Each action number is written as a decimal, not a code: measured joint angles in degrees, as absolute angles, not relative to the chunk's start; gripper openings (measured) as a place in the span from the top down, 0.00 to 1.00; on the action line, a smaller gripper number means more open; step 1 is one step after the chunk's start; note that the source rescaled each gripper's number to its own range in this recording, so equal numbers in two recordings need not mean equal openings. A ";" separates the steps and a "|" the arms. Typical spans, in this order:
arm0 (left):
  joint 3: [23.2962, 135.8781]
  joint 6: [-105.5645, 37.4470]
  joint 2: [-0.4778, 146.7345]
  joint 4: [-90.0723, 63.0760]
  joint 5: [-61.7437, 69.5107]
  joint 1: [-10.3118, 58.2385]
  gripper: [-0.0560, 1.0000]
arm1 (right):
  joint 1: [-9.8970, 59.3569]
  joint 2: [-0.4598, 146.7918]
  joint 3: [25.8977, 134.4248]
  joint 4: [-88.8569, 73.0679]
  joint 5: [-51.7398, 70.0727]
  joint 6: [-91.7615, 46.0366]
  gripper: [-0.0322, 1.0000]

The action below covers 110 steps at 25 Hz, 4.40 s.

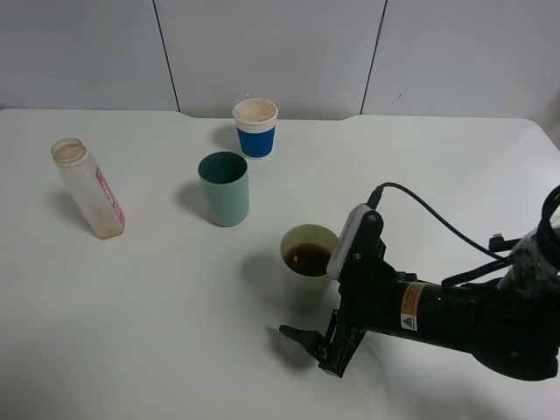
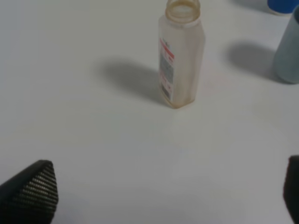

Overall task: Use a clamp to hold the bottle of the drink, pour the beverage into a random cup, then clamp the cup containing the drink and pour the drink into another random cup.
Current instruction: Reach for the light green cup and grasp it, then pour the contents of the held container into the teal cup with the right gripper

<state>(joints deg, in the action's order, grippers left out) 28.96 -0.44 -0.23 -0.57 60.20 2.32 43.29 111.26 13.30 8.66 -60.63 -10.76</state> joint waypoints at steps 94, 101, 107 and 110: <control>28.96 -0.44 -0.23 -0.57 60.20 2.32 0.07 | 36.88 94.28 43.48 34.52 -18.93 30.27 0.97; 28.96 -0.44 -0.23 -0.57 60.20 2.32 0.07 | 34.85 94.28 48.80 58.85 -8.84 48.64 0.97; 28.96 -0.44 -0.23 -0.57 60.20 2.32 0.07 | 34.85 94.28 50.87 79.06 -0.76 62.91 0.97; 28.96 -0.44 -0.23 -0.57 60.20 2.32 0.07 | 34.85 94.28 50.87 84.76 0.00 66.66 0.97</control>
<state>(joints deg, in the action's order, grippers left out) 28.96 -0.44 -0.23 -0.57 60.20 2.32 34.85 94.28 50.87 84.76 0.00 66.66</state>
